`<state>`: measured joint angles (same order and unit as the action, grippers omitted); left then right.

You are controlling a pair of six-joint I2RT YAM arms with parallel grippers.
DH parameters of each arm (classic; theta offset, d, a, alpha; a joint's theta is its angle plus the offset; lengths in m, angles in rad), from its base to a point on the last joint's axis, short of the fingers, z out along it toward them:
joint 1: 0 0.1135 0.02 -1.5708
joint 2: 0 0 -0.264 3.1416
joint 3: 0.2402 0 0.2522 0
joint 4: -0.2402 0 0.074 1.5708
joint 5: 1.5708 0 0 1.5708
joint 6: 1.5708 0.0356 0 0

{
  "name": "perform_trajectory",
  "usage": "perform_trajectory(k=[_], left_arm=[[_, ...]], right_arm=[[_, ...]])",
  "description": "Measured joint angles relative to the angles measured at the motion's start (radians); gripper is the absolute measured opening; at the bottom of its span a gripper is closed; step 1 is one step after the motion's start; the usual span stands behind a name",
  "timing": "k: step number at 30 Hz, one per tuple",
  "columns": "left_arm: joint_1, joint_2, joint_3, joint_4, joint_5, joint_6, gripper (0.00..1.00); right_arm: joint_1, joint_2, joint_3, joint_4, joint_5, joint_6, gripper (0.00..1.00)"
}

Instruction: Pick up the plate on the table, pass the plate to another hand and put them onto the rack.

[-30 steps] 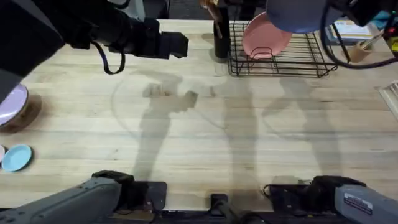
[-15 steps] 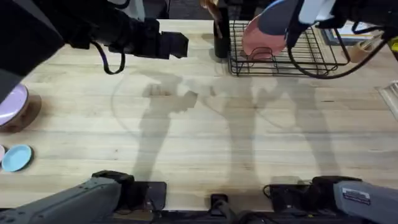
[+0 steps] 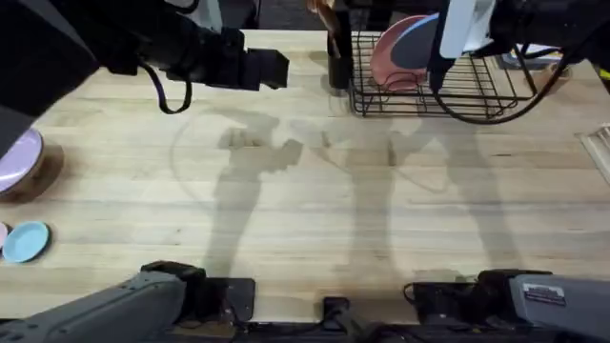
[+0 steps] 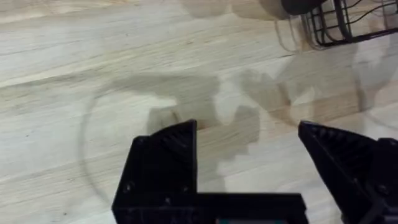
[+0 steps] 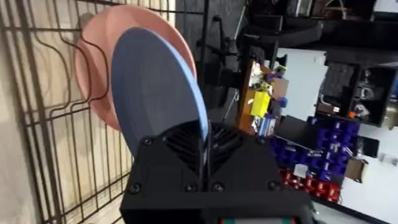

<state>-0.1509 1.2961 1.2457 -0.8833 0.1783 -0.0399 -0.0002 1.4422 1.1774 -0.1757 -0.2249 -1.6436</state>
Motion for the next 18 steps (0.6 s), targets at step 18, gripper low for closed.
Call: perform_trajectory(k=[18], left_arm=[[0.000, 0.000, 0.000, 0.000, 0.000, 0.000, 0.994]], right_arm=[[0.020, 0.134, 0.003, -0.008, -0.015, -0.006, 0.031]])
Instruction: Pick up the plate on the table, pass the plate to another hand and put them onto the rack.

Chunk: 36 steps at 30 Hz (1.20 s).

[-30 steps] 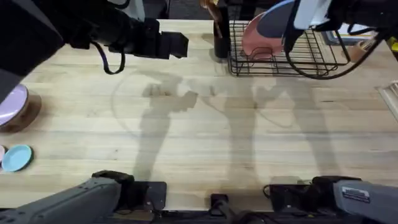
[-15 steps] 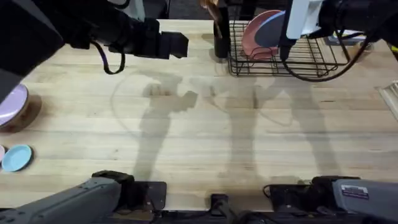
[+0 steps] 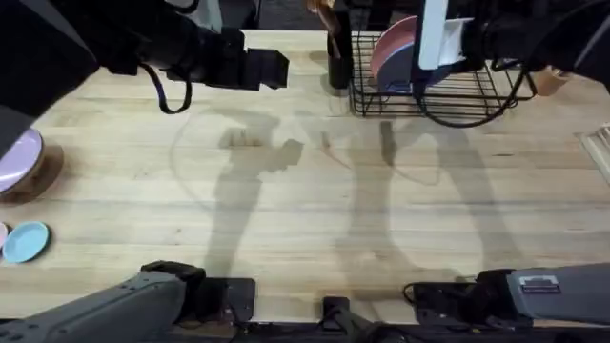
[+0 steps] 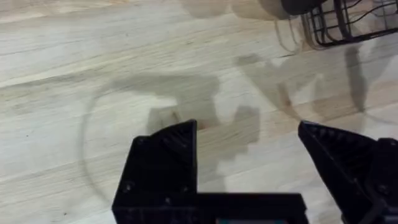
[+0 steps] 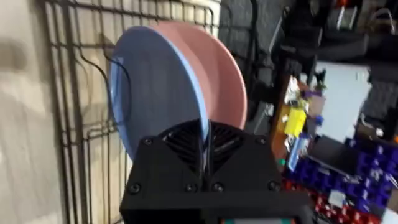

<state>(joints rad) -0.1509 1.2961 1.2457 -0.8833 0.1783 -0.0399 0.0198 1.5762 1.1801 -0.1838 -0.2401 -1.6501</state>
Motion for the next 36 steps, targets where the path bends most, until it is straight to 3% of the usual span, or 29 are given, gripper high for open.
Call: perform_trajectory(k=[9, 11, 13, 14, 16, 36], left_arm=[[0.000, 0.000, 0.000, 0.000, 0.000, 0.000, 0.995], [0.000, 0.000, 0.000, 0.000, 0.000, 0.000, 0.994], [0.000, 0.000, 0.000, 0.000, 0.000, 0.000, 0.994], [0.000, 0.000, 0.000, 0.000, 0.000, 0.000, 0.994], [0.000, 0.000, 0.000, 0.000, 0.000, 0.000, 0.994], [0.000, 0.000, 0.000, 0.000, 0.000, 0.000, 0.994]], right_arm=[[0.026, 0.028, 0.010, 0.004, 0.000, -0.001, 0.031], [0.026, 0.028, 0.010, 0.003, 0.000, 0.000, 0.076], [0.026, 0.031, 0.010, -0.006, 0.000, 0.001, 0.256], [0.026, 0.047, 0.010, -0.009, 0.000, -0.001, 0.698], [0.026, 0.054, 0.010, -0.012, 0.000, -0.005, 0.963], [0.026, 0.055, 0.010, -0.027, 0.000, -0.004, 0.995]])
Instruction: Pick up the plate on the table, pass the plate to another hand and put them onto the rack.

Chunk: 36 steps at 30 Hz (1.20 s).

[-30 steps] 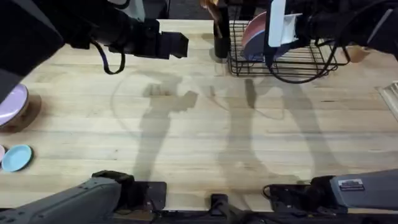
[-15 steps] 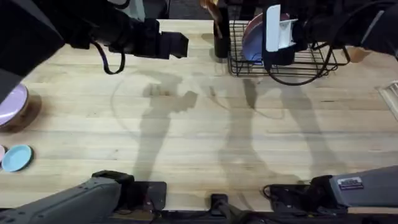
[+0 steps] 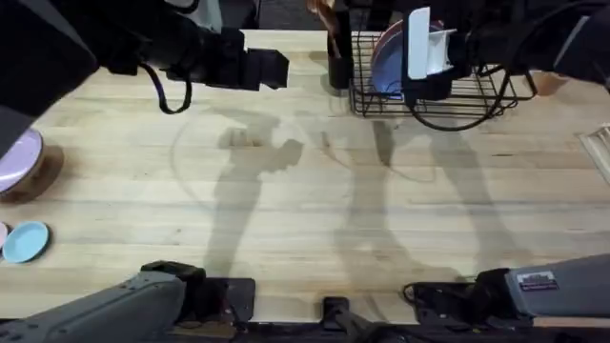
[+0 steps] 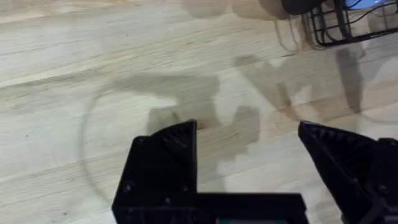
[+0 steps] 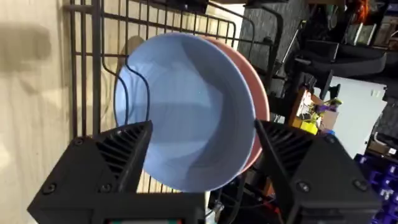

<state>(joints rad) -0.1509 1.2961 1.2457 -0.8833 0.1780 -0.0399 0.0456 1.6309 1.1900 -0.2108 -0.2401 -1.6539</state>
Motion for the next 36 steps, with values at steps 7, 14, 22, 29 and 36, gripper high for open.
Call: perform_trajectory(k=[7, 14, 22, 29, 36], left_arm=[[0.000, 0.000, 0.000, 0.000, 0.000, 0.000, 0.994], [0.000, 0.000, 0.000, 0.000, 0.000, 0.000, 0.993], [0.000, 0.000, 0.000, 0.000, 0.000, 0.000, 0.993], [0.000, 0.000, 0.000, 0.000, 0.000, 0.000, 0.994], [0.000, 0.000, 0.000, 0.000, 0.000, 0.000, 0.993]], right_arm=[[0.000, -0.123, 0.000, -0.103, 0.009, 0.112, 0.995], [0.023, -0.195, 0.000, -0.223, 0.088, 0.245, 0.995], [0.054, -0.330, 0.000, -0.295, 0.129, 0.574, 0.995], [0.057, -0.468, 0.000, -0.399, 0.136, 0.981, 0.995], [0.057, -0.584, 0.000, -0.512, 0.137, 1.333, 0.995]])
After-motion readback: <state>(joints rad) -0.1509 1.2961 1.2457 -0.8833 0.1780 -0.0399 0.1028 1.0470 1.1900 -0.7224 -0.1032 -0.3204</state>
